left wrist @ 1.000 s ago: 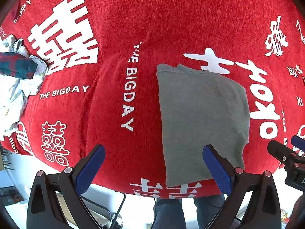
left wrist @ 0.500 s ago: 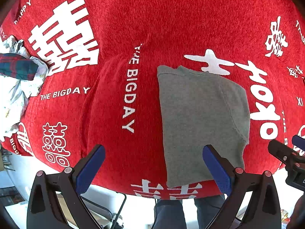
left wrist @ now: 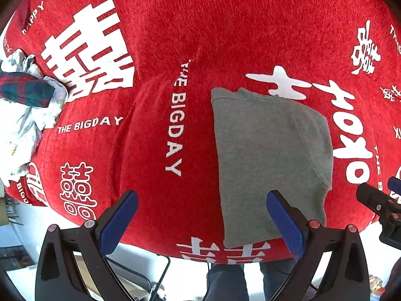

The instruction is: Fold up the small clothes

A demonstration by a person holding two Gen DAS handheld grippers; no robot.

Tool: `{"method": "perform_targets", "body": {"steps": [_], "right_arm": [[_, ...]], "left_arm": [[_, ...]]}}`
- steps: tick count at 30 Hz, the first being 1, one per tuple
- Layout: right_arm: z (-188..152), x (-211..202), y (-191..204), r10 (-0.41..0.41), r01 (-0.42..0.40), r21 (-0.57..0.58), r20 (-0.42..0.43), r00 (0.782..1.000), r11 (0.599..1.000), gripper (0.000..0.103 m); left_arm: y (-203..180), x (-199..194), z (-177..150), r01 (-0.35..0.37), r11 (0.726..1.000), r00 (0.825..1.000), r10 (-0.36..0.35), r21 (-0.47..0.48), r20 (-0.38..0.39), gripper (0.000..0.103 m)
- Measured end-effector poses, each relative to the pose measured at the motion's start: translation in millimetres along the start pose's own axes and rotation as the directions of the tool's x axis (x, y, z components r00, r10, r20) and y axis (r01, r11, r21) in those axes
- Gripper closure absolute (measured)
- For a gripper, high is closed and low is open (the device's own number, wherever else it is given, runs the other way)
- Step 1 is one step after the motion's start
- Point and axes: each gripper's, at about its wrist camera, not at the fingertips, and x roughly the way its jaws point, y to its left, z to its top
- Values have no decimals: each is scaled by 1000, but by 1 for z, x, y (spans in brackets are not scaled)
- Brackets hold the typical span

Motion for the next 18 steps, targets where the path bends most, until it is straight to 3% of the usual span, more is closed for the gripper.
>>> {"method": "perform_targets", "body": {"steps": [18], "right_arm": [[-5, 0, 6, -3, 3, -1, 9, 1000, 1000, 0]], "left_arm": [[4, -1, -2, -1, 1000, 1000, 1, 6, 13, 1]]}}
